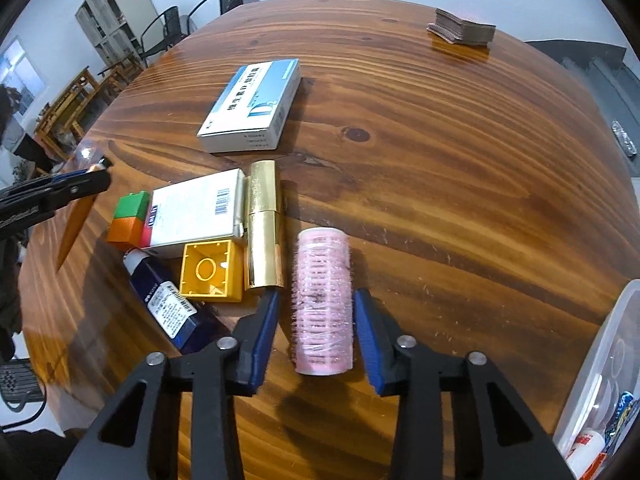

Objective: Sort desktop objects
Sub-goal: 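Carry the cream tube and pink roll to the clear bowl and release both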

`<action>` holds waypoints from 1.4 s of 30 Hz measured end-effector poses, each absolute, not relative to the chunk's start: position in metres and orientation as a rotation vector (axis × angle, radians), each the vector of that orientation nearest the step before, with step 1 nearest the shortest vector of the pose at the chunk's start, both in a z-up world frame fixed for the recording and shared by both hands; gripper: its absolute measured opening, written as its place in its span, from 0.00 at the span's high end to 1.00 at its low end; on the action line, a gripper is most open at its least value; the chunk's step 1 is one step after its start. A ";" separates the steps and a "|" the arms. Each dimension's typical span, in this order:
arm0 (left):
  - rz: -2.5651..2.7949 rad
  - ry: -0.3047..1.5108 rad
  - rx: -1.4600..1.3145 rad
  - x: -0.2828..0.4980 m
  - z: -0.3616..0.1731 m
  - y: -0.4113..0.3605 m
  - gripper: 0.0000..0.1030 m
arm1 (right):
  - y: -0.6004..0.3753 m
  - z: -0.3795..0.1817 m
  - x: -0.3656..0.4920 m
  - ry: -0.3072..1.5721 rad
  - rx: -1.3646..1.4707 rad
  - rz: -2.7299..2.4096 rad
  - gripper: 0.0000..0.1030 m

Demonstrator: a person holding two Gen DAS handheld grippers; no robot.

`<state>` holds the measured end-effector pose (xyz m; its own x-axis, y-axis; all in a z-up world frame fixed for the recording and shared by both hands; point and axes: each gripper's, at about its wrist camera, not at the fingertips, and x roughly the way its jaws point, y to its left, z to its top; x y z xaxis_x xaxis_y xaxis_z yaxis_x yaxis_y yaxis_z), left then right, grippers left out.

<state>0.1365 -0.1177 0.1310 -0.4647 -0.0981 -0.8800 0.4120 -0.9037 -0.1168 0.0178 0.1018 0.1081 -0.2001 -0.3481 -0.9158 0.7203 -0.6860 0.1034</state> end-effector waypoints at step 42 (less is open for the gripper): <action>-2.535 0.405 1.376 0.152 0.173 -0.004 0.73 | 0.234 0.164 0.020 0.136 1.335 -2.108 0.68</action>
